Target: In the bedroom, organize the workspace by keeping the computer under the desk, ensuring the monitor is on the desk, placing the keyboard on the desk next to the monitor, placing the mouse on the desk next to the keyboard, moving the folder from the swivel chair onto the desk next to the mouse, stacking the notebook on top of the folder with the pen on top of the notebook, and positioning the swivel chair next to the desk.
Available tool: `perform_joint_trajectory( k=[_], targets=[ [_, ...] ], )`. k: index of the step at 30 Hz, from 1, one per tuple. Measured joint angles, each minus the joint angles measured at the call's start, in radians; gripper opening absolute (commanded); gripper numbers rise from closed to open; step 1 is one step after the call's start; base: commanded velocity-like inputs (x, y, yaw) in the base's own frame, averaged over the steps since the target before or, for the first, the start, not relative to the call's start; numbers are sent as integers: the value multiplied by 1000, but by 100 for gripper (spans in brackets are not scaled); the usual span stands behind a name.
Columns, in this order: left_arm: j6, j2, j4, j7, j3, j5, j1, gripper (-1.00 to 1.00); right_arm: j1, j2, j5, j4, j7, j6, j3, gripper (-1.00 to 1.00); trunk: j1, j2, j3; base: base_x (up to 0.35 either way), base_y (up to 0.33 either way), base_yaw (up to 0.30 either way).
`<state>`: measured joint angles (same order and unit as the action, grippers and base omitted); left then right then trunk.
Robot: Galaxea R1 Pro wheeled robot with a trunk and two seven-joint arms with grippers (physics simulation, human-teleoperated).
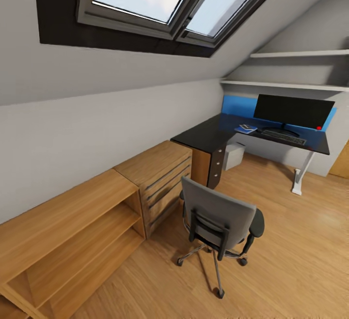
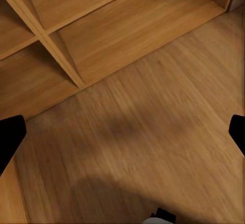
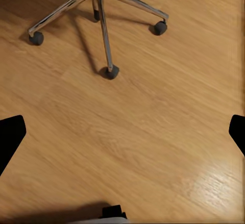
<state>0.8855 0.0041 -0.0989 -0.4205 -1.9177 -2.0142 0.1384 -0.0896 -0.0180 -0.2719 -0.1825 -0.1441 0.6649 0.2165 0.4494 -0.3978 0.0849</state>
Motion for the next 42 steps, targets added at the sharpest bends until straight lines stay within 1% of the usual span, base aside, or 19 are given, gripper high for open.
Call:
perform_joint_trajectory(
  k=[18, 32, 42],
  targets=[
    [5, -3, 0, -1, -1, 1, 0, 100, 0, -1, -1, 0, 0, -1, -1, 100, 0, 0, 18, 0, 0, -209],
    [3, -5, -2, -1, -2, 3, 0, 100, 0, -1, -1, 1, 0, -1, -1, 100, 0, 0, 27, 0, 0, -246],
    [2, -6, -2, -1, -2, 3, 0, 100, 0, 0, -1, 1, 0, -1, -1, 100, 0, 0, 31, 211, 114, -259]
  ],
)
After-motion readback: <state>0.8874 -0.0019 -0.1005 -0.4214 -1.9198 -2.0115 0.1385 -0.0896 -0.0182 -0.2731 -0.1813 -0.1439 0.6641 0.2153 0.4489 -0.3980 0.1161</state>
